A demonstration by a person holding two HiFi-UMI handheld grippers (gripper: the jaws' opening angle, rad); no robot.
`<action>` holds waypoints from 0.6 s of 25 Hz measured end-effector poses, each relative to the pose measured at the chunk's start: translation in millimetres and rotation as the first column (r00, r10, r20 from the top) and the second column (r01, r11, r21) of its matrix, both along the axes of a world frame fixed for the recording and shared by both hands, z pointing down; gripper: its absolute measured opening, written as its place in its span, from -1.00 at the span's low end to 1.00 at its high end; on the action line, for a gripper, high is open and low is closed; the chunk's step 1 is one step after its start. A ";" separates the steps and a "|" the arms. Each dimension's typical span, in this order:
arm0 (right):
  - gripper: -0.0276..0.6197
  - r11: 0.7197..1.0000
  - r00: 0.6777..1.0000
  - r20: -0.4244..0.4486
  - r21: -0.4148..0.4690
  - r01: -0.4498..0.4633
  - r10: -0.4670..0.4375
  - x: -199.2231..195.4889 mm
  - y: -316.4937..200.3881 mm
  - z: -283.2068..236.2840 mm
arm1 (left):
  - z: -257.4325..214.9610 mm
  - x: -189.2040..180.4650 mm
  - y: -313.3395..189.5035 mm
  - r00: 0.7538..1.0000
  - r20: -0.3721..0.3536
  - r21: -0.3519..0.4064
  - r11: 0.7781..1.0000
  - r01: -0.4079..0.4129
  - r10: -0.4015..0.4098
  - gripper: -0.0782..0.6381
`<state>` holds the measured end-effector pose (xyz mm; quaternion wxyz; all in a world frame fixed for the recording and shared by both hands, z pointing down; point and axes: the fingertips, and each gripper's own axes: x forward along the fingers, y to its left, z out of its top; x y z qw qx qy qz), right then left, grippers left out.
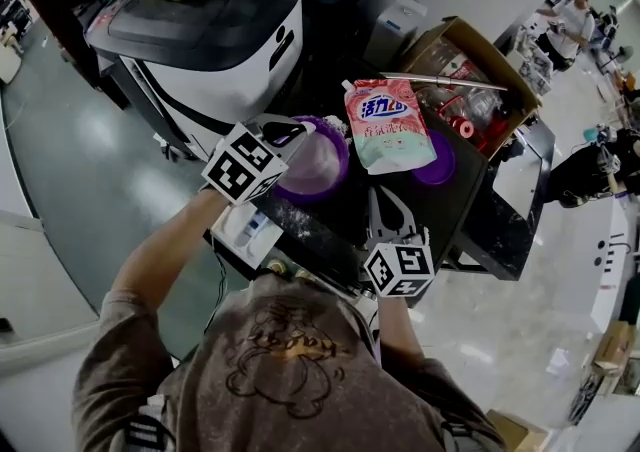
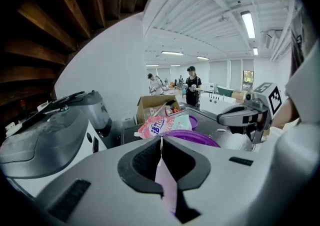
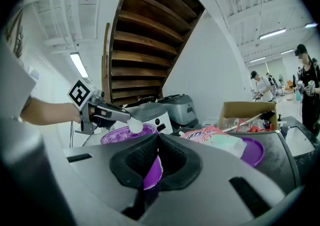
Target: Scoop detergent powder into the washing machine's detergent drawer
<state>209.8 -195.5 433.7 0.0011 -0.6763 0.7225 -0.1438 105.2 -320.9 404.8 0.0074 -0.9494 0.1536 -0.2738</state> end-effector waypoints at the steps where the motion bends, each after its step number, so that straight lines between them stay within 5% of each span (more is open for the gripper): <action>1: -0.91 1.000 1.000 0.001 0.000 -0.001 0.001 0.6 0.5 0.5 | 2.6 1.7 -0.8 1.000 0.021 -0.006 1.000 -0.007 0.007 -0.72; 15: -0.91 1.000 1.000 0.019 0.005 -0.020 0.020 7.8 4.7 6.8 | 43.7 29.2 -2.2 0.952 0.287 -0.031 0.995 -0.098 0.102 -0.72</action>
